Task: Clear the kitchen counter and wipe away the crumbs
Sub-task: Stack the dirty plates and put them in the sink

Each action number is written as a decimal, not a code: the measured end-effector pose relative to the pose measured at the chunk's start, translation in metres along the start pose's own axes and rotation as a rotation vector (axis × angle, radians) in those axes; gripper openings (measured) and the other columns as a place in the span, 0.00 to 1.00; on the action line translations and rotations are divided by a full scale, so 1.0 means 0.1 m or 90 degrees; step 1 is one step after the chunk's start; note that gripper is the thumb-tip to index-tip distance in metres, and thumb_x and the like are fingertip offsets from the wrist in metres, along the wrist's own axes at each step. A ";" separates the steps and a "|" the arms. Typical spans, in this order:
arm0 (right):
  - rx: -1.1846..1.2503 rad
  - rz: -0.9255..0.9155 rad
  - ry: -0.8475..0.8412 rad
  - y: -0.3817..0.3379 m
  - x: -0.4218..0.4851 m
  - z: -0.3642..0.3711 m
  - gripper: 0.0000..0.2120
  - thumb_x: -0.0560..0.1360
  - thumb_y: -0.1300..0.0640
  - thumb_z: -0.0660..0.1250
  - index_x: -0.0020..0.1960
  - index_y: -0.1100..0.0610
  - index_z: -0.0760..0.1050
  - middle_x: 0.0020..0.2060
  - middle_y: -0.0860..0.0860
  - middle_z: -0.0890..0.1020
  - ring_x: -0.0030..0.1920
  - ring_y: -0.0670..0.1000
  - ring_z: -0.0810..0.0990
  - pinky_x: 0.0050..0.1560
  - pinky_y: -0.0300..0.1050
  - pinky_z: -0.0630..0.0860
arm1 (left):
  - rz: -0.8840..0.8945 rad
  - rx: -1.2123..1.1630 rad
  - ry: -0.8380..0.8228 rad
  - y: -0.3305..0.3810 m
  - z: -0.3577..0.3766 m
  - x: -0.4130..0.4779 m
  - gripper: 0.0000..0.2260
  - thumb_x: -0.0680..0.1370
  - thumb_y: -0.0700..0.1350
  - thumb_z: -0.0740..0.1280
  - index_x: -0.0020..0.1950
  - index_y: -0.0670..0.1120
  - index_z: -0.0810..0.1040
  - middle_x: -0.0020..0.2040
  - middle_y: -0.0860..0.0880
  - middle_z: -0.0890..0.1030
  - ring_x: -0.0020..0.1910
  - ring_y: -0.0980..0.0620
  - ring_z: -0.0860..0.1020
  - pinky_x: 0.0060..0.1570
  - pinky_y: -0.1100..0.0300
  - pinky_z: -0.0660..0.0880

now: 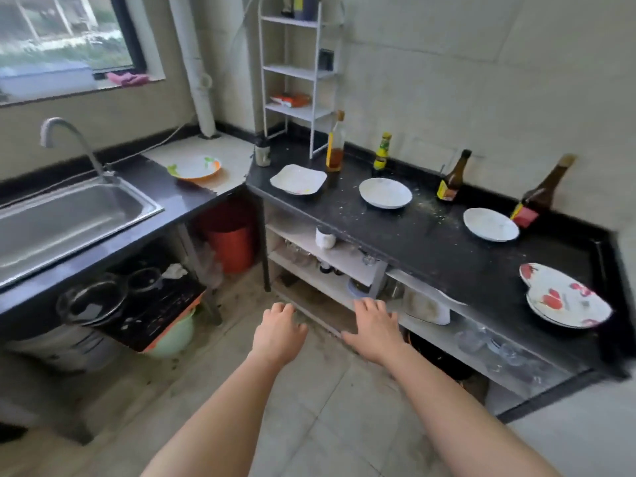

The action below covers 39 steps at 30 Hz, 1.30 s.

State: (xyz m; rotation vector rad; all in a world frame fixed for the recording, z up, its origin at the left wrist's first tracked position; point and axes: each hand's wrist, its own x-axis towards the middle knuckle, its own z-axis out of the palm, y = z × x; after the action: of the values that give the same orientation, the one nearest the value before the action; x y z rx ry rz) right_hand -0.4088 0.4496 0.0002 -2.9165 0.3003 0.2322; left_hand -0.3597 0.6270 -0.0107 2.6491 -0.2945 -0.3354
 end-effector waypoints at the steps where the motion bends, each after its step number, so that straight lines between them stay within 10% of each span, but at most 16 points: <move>1: 0.003 0.025 0.009 0.27 0.06 -0.08 0.28 0.74 0.41 0.62 0.68 0.53 0.62 0.68 0.52 0.66 0.68 0.55 0.62 0.63 0.56 0.63 | 0.023 0.005 -0.008 0.25 0.07 0.15 0.21 0.78 0.51 0.59 0.70 0.45 0.66 0.70 0.47 0.66 0.68 0.46 0.65 0.60 0.52 0.70; 28: 0.151 0.706 0.027 4.41 1.06 -0.45 0.33 0.79 0.41 0.52 0.77 0.52 0.44 0.77 0.51 0.47 0.76 0.58 0.45 0.71 0.64 0.51 | 0.238 -0.038 -0.498 4.36 2.31 2.68 0.24 0.79 0.52 0.59 0.73 0.46 0.63 0.68 0.45 0.72 0.64 0.45 0.72 0.59 0.57 0.69; 33: 0.185 0.857 0.030 4.87 0.89 -0.40 0.36 0.79 0.41 0.53 0.77 0.58 0.41 0.77 0.57 0.48 0.76 0.60 0.46 0.71 0.63 0.55 | 0.126 -0.149 -0.593 4.87 2.68 2.61 0.26 0.77 0.50 0.63 0.73 0.44 0.63 0.69 0.44 0.71 0.66 0.44 0.70 0.65 0.53 0.68; 37: 0.195 0.909 0.059 5.11 0.82 -0.30 0.35 0.79 0.47 0.56 0.76 0.63 0.44 0.73 0.58 0.59 0.72 0.58 0.59 0.66 0.57 0.64 | -0.090 -0.334 -0.698 5.19 2.87 2.57 0.19 0.76 0.45 0.65 0.66 0.45 0.67 0.49 0.46 0.77 0.43 0.49 0.75 0.42 0.58 0.72; 39: 0.221 0.931 0.105 5.20 0.82 -0.26 0.34 0.77 0.54 0.62 0.75 0.63 0.47 0.69 0.59 0.64 0.69 0.58 0.64 0.63 0.53 0.68 | -0.154 -0.382 -0.733 5.30 2.93 2.55 0.12 0.76 0.43 0.64 0.58 0.45 0.71 0.48 0.47 0.77 0.43 0.50 0.75 0.46 0.56 0.71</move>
State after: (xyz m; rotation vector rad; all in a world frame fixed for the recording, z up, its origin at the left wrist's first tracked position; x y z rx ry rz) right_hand -0.4386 -0.0704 -0.0832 -1.8212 2.1288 0.0959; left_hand -0.2801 -0.0228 -0.0695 1.6442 -0.1613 -1.7022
